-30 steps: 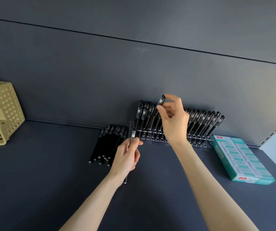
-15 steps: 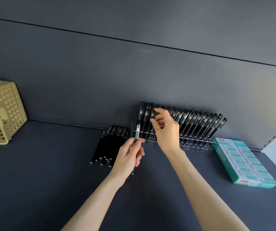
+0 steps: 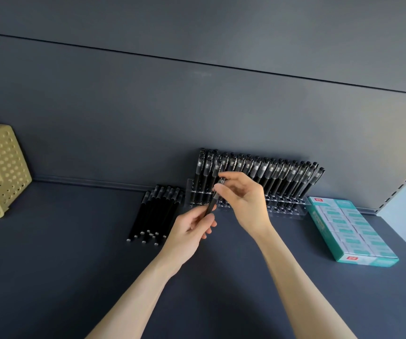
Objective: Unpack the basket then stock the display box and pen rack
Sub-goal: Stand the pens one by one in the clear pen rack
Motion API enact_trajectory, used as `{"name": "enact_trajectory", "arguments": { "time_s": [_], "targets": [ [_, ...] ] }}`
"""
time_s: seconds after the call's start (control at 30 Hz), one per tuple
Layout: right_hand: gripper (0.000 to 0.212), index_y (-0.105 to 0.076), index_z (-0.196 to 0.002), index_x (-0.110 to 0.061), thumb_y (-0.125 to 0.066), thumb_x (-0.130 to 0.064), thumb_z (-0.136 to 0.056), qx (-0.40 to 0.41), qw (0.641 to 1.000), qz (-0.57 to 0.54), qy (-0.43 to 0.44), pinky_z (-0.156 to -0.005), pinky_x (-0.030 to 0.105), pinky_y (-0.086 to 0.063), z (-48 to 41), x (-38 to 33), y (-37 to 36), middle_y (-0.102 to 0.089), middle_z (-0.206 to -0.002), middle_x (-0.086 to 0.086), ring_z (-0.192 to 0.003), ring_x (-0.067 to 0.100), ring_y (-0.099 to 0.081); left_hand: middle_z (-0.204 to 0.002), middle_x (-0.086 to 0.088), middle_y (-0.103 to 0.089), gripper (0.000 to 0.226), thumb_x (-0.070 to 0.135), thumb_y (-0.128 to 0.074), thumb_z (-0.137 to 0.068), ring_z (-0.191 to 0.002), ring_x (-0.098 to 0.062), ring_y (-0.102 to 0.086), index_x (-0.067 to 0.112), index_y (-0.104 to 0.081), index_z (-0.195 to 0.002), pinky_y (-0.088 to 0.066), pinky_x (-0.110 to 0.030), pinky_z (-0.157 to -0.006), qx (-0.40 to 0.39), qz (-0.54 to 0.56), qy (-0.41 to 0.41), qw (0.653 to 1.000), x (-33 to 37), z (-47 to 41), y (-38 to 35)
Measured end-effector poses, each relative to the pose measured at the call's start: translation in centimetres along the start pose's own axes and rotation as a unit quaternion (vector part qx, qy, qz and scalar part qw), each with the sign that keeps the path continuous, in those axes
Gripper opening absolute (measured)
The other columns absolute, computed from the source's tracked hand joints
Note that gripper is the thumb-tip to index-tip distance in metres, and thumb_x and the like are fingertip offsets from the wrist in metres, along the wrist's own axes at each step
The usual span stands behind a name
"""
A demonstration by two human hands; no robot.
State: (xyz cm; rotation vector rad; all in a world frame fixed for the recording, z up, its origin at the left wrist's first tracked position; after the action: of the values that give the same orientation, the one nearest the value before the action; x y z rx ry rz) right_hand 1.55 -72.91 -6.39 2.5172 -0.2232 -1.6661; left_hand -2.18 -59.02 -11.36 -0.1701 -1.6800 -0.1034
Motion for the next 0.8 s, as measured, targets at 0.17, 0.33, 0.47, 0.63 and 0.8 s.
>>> {"name": "enact_trajectory", "arguments": {
  "time_s": [0.17, 0.33, 0.47, 0.63, 0.8],
  "targets": [
    [0.032, -0.060, -0.110, -0.034, -0.066, -0.014, -0.086, -0.018, 1.000, -0.011, -0.016, -0.076, 0.021, -0.053, 0.1, 0.4, 0.6, -0.069, -0.081, -0.007, -0.076, 0.009, -0.065, -0.084, -0.008, -0.068, 0.021, 0.003, -0.059, -0.091, -0.072, -0.014, -0.068, 0.008, -0.063, -0.110, -0.053, -0.021, -0.068, 0.049, 0.026, 0.006, 0.998, -0.4, -0.3, 0.0],
    [0.038, -0.057, -0.121, -0.020, -0.066, -0.007, -0.086, 0.041, 0.999, 0.021, -0.009, -0.075, 0.028, -0.057, -0.9, 0.0, 1.5, -0.069, -0.089, 0.004, -0.073, 0.018, -0.068, -0.101, 0.005, -0.066, 0.020, 0.015, -0.068, -0.086, -0.091, -0.006, -0.063, 0.027, -0.062, -0.101, -0.050, -0.014, -0.078, 0.071, -0.094, -0.024, 0.993, -0.2, -0.5, 0.4],
    [0.033, -0.053, -0.104, -0.034, -0.065, -0.010, -0.086, 0.134, 0.987, 0.062, 0.062, -0.072, 0.023, -0.052, -2.5, -1.7, 3.0, -0.070, -0.086, -0.006, -0.075, 0.017, -0.067, -0.117, 0.000, -0.054, 0.041, 0.020, -0.072, -0.082, -0.104, -0.011, -0.054, 0.015, -0.058, -0.120, -0.041, -0.018, -0.084, 0.160, -0.248, -0.066, 0.953, 0.6, -2.8, 2.5],
    [0.031, -0.053, -0.110, -0.025, -0.062, -0.007, -0.087, 0.160, 0.976, 0.085, 0.119, -0.071, 0.014, -0.046, -3.5, -2.1, 2.1, -0.064, -0.090, -0.007, -0.074, 0.006, -0.063, -0.138, -0.008, -0.045, 0.069, 0.035, -0.073, -0.081, -0.124, -0.025, -0.048, 0.008, -0.044, -0.138, -0.039, -0.032, -0.097, 0.125, -0.358, -0.028, 0.925, 0.6, -6.2, 4.0],
    [0.031, -0.055, -0.115, -0.019, -0.062, -0.006, -0.088, 0.143, 0.976, 0.109, 0.126, -0.073, 0.009, -0.046, -3.9, -1.1, 1.4, -0.060, -0.090, -0.013, -0.075, 0.000, -0.061, -0.122, -0.008, -0.062, 0.053, 0.038, -0.072, -0.081, -0.114, -0.023, -0.058, 0.007, -0.060, -0.123, -0.047, -0.039, -0.094, 0.110, -0.361, -0.047, 0.925, 0.2, -7.3, 4.1]
  ]
}}
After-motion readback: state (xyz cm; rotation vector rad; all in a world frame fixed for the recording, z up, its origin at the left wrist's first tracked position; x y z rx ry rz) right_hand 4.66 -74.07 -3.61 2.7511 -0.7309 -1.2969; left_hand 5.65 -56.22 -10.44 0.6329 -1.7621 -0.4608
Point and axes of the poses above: each hand's wrist, its own z-axis away from the middle knuckle, its own y-axis out of the back of the hand, x = y × z, the point moved 1 cm from there along -z, towards the middle knuckle
